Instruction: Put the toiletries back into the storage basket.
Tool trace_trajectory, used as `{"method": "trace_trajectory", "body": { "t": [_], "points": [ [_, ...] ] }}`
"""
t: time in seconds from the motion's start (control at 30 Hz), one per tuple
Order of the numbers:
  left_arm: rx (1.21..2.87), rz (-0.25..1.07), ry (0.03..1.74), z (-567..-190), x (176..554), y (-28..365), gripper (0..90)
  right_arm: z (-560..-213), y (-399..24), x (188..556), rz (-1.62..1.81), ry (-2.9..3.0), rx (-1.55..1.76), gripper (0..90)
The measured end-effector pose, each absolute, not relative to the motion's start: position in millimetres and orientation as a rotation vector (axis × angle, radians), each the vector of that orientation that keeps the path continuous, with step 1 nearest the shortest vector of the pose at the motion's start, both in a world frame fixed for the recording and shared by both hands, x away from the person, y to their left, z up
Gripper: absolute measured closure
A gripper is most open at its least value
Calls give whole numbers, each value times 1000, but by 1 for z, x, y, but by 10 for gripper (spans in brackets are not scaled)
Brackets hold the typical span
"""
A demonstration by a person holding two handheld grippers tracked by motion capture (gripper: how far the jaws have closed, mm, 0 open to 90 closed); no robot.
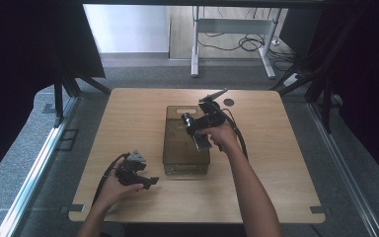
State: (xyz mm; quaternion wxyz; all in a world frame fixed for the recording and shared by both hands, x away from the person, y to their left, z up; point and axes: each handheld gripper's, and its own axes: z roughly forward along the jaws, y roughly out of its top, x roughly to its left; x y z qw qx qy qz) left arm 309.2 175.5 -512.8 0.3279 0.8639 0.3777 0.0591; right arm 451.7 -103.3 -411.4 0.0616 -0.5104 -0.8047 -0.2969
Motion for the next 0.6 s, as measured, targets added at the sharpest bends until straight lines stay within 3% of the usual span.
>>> {"method": "trace_trajectory", "body": {
  "t": [0.6],
  "points": [
    [2257, 149, 991, -513, 309, 175, 229, -424, -81, 456, -879, -2415, -1566, 463]
  ]
}}
